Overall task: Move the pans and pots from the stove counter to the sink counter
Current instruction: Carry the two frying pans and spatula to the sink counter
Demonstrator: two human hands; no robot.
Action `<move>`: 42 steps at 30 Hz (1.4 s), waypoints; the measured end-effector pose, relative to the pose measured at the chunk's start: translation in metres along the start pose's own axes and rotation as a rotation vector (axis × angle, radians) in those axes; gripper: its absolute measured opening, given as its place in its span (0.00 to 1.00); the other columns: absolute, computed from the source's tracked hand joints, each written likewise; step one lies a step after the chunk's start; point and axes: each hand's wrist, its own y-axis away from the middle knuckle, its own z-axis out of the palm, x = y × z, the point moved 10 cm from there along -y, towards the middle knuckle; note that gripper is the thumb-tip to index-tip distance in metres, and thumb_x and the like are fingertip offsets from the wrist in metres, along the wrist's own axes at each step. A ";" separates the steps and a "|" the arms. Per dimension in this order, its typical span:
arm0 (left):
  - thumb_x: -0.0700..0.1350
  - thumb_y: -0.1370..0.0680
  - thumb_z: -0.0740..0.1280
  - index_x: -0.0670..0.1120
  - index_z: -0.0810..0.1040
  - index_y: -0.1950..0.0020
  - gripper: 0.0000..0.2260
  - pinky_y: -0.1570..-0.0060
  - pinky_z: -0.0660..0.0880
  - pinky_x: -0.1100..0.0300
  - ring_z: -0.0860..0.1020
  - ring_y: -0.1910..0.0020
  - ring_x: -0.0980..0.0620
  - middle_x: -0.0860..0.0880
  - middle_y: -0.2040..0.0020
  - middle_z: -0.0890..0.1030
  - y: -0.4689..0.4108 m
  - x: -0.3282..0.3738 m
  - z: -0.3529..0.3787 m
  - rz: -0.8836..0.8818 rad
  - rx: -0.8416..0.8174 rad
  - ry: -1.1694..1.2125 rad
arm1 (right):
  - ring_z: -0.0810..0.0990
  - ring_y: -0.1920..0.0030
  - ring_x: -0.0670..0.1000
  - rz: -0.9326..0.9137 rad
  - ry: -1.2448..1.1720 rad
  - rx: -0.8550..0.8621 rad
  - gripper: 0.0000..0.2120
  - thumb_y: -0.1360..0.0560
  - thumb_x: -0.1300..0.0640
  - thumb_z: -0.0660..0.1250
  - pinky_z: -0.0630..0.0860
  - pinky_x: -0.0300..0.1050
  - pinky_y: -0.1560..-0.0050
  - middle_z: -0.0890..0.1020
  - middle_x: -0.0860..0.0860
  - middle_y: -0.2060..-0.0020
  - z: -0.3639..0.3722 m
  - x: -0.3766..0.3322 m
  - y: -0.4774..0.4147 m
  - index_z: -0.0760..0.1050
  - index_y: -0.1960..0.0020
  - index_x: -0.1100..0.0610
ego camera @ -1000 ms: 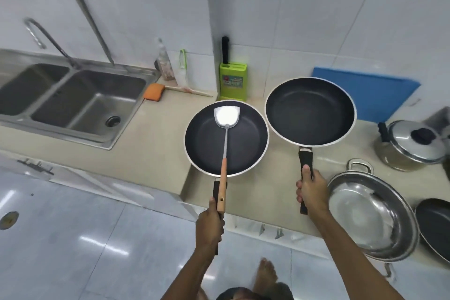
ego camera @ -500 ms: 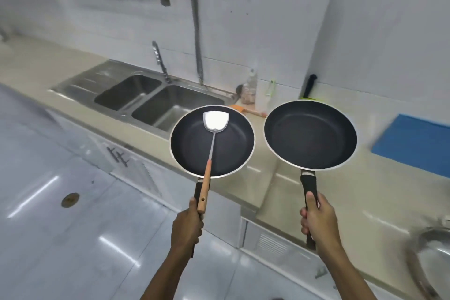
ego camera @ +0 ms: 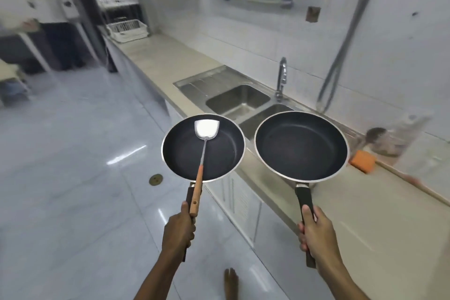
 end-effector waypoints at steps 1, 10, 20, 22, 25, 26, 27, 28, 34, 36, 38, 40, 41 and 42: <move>0.59 0.15 0.54 0.41 0.75 0.64 0.28 0.73 0.67 0.60 0.71 0.73 0.49 0.44 0.69 0.76 -0.024 0.008 -0.011 -0.004 0.021 0.005 | 0.66 0.78 0.49 -0.006 0.003 -0.020 0.09 0.16 0.51 0.59 0.66 0.43 0.77 0.72 0.50 0.75 0.025 -0.008 -0.018 0.76 0.51 0.50; 0.61 0.16 0.53 0.40 0.77 0.63 0.29 0.71 0.70 0.57 0.73 0.71 0.46 0.43 0.68 0.78 -0.225 0.092 -0.114 -0.094 0.187 0.006 | 0.69 0.77 0.48 0.019 0.023 -0.168 0.08 0.16 0.51 0.59 0.69 0.42 0.77 0.74 0.53 0.73 0.244 -0.098 -0.157 0.76 0.48 0.50; 0.61 0.16 0.53 0.41 0.78 0.62 0.29 0.72 0.70 0.56 0.74 0.71 0.46 0.43 0.68 0.78 -0.464 0.187 -0.188 -0.049 0.170 0.017 | 0.69 0.78 0.47 0.013 0.022 -0.175 0.09 0.16 0.50 0.59 0.69 0.42 0.77 0.74 0.50 0.76 0.458 -0.176 -0.295 0.77 0.49 0.45; 0.60 0.15 0.52 0.41 0.78 0.60 0.28 0.70 0.72 0.55 0.75 0.69 0.45 0.42 0.66 0.79 -0.521 0.212 -0.200 -0.017 0.142 -0.026 | 0.68 0.78 0.48 -0.003 0.012 -0.150 0.09 0.16 0.51 0.59 0.68 0.42 0.77 0.73 0.50 0.75 0.504 -0.192 -0.324 0.78 0.47 0.44; 0.59 0.15 0.53 0.42 0.77 0.60 0.26 0.68 0.73 0.55 0.75 0.69 0.47 0.42 0.66 0.79 -0.597 0.256 -0.216 0.021 0.089 -0.059 | 0.68 0.77 0.47 -0.002 0.007 -0.113 0.08 0.15 0.51 0.58 0.68 0.42 0.77 0.73 0.53 0.71 0.569 -0.224 -0.361 0.76 0.46 0.45; 0.59 0.15 0.53 0.42 0.77 0.61 0.27 0.68 0.72 0.57 0.75 0.70 0.48 0.43 0.66 0.78 -0.617 0.269 -0.220 0.023 0.073 -0.052 | 0.68 0.77 0.47 0.002 0.008 -0.108 0.08 0.15 0.51 0.58 0.68 0.42 0.77 0.73 0.54 0.71 0.587 -0.234 -0.370 0.76 0.46 0.44; 0.60 0.15 0.53 0.42 0.76 0.62 0.28 0.69 0.71 0.58 0.74 0.71 0.49 0.43 0.67 0.78 -0.638 0.282 -0.225 0.013 0.062 -0.042 | 0.69 0.77 0.47 0.005 0.011 -0.099 0.08 0.15 0.51 0.58 0.69 0.42 0.77 0.73 0.54 0.70 0.605 -0.243 -0.380 0.75 0.46 0.43; 0.61 0.15 0.53 0.42 0.76 0.62 0.28 0.70 0.71 0.59 0.73 0.71 0.49 0.43 0.67 0.78 -0.665 0.294 -0.231 -0.002 0.052 -0.036 | 0.69 0.77 0.47 0.012 0.011 -0.086 0.07 0.15 0.51 0.58 0.69 0.42 0.77 0.73 0.55 0.70 0.626 -0.251 -0.394 0.75 0.47 0.43; 0.61 0.16 0.54 0.41 0.77 0.61 0.28 0.73 0.69 0.60 0.72 0.72 0.50 0.44 0.68 0.77 -0.806 0.363 -0.245 0.012 -0.007 -0.085 | 0.69 0.76 0.49 0.023 -0.009 -0.017 0.08 0.15 0.51 0.58 0.68 0.44 0.76 0.72 0.54 0.71 0.726 -0.284 -0.475 0.76 0.43 0.44; 0.62 0.16 0.54 0.42 0.77 0.62 0.28 0.74 0.68 0.60 0.71 0.73 0.50 0.44 0.69 0.76 -0.855 0.380 -0.244 0.000 -0.022 -0.110 | 0.68 0.75 0.50 0.057 -0.020 0.019 0.09 0.15 0.50 0.58 0.67 0.44 0.77 0.72 0.54 0.71 0.755 -0.282 -0.510 0.75 0.40 0.44; 0.62 0.16 0.54 0.42 0.77 0.63 0.29 0.74 0.68 0.60 0.72 0.74 0.50 0.45 0.71 0.76 -0.914 0.398 -0.241 0.007 -0.029 -0.157 | 0.68 0.76 0.50 0.073 -0.053 0.046 0.09 0.15 0.49 0.58 0.67 0.43 0.77 0.73 0.52 0.73 0.786 -0.283 -0.549 0.76 0.39 0.44; 0.61 0.16 0.53 0.43 0.77 0.61 0.26 0.72 0.70 0.57 0.73 0.73 0.49 0.46 0.70 0.77 -0.967 0.427 -0.237 0.037 -0.046 -0.226 | 0.68 0.77 0.49 0.098 -0.083 0.065 0.09 0.16 0.49 0.58 0.68 0.43 0.77 0.73 0.51 0.73 0.816 -0.286 -0.586 0.75 0.40 0.46; 0.59 0.16 0.53 0.44 0.77 0.59 0.24 0.71 0.71 0.56 0.74 0.72 0.48 0.45 0.69 0.77 -0.995 0.441 -0.234 0.055 -0.057 -0.274 | 0.68 0.77 0.49 0.121 -0.090 0.086 0.08 0.16 0.49 0.58 0.68 0.43 0.77 0.73 0.52 0.73 0.830 -0.287 -0.605 0.75 0.41 0.46; 0.58 0.15 0.53 0.45 0.77 0.56 0.22 0.70 0.72 0.55 0.75 0.71 0.47 0.45 0.68 0.78 -1.021 0.456 -0.231 0.067 -0.065 -0.332 | 0.68 0.77 0.49 0.148 -0.098 0.111 0.08 0.16 0.49 0.58 0.67 0.43 0.77 0.73 0.52 0.73 0.843 -0.290 -0.622 0.76 0.43 0.45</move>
